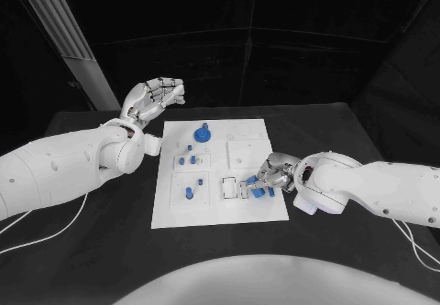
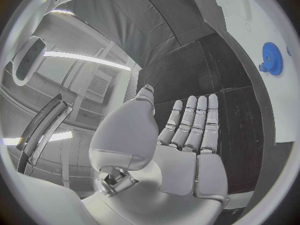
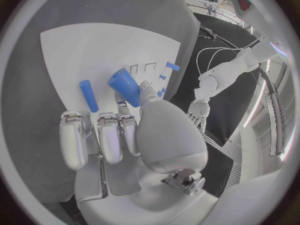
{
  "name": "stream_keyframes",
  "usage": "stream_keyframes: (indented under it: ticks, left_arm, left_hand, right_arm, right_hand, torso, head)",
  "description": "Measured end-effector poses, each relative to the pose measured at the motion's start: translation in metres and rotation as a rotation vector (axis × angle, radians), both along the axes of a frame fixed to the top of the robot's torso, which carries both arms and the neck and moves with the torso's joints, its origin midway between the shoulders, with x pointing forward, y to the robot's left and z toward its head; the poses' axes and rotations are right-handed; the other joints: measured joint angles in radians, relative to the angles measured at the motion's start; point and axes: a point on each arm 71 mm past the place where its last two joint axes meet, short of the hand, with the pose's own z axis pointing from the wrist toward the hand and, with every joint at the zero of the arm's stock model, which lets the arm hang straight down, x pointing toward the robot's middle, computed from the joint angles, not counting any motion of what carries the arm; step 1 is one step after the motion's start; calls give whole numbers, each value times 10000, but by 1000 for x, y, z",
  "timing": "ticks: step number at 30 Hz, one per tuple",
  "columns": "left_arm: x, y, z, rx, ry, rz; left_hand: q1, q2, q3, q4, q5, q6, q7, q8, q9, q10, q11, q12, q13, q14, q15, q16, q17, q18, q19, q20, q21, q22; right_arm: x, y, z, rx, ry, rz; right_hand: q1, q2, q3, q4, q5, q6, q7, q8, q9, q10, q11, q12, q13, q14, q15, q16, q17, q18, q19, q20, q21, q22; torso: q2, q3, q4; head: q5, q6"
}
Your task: Assemble the parts on the task board
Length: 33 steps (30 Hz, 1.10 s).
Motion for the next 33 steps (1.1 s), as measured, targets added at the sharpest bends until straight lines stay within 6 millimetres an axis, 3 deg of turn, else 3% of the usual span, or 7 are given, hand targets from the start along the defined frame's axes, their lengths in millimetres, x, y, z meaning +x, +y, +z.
stream_keyframes:
  ticks: [16,33]
  left_arm:
    - [0,-1,0,-3,-1,-15]
    - [0,-3,0,-16,1,-59]
  left_hand:
    - [0,0,0,0,0,0,1,0,0,0,0,0,1,0,0,0,1,0,0,0,0,1]
    - [39,38,-57,0,0,1,1,41,0,-36,37,0,1,0,0,0,-26,0,0,0,0,-6]
  right_arm:
    - [-2,14,7,1851,1085,-475]
    - [7,28,-3,1850,1796,-562]
  right_hand:
    - [-95,95,178,46,-365,119,119,-219,-10,2,-69,1,11,1,-71,0,0,-1,13,-57,0,-1]
    - [-200,199,510,16,-1099,171,171,-579,-100,40,-105,5,19,1,-70,0,-1,-1,37,-105,0,-1]
  torso:
    - [20,-2,3]
    - [15,2,13]
  head:
    - [40,0]
    - [78,0]
